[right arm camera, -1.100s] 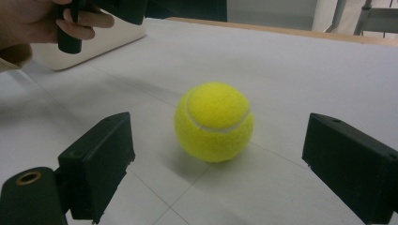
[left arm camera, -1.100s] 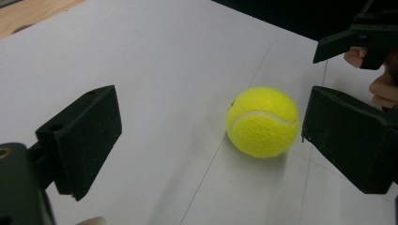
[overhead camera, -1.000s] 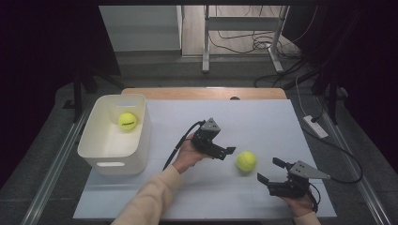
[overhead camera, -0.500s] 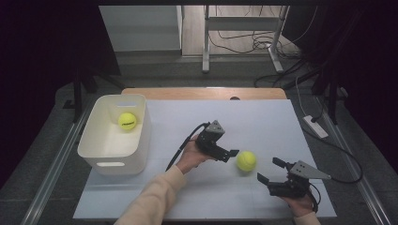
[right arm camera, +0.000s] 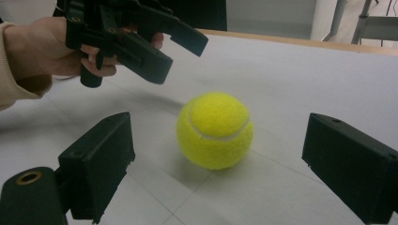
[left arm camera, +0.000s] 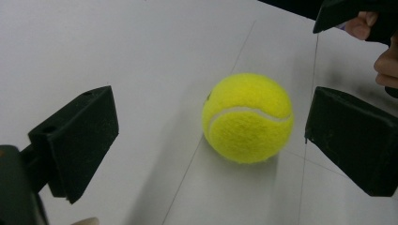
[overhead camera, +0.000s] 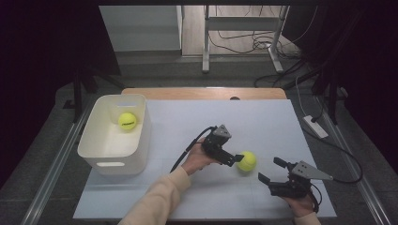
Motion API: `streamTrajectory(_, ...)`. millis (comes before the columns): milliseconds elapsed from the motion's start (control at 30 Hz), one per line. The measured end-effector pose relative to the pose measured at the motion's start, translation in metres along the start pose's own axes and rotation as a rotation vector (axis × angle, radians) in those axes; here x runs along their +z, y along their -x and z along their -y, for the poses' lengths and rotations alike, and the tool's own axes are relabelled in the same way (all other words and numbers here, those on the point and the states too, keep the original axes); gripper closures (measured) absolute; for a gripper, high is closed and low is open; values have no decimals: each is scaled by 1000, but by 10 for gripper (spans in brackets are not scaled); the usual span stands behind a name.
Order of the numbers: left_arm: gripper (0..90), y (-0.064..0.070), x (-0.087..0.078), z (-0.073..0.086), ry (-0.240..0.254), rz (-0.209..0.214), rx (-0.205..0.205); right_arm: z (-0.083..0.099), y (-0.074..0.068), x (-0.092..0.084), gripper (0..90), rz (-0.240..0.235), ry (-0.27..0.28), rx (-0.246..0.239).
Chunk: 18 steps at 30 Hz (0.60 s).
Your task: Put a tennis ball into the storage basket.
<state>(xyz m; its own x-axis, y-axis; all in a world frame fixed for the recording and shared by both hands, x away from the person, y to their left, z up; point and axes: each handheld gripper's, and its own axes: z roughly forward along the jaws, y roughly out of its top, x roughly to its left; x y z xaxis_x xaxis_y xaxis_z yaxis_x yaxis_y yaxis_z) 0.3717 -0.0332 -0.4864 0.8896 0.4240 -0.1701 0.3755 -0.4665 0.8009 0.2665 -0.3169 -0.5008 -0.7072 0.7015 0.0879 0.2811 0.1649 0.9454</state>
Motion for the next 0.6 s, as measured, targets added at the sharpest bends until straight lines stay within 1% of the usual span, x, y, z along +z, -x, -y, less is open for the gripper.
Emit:
streamTrajectory(300, 37, 6, 14, 1, -16, 25, 7, 0, 0, 0, 90, -2, 3, 3)
streamTrajectory(333, 37, 6, 16, 0, -23, 29, 16, 0, 0, 0, 90, -1, 4, 1)
streamTrajectory(400, 37, 7, 18, 1, -25, 32, 12, 0, 0, 0, 90, 0, 5, 1)
streamTrajectory(433, 37, 8, 21, 0, -33, 40, 18, 0, 0, 0, 90, 1, 5, 5)
streamTrajectory(467, 36, 8, 21, 0, -33, 40, 18, -1, 0, -1, 90, 4, 11, 6)
streamTrajectory(500, 35, 10, 23, 1, -31, 52, 13, -1, 0, -1, 90, 4, 11, 5)
streamTrajectory(600, 35, 11, 26, 1, -34, 57, 13, -1, 0, -1, 90, 4, 9, 5)
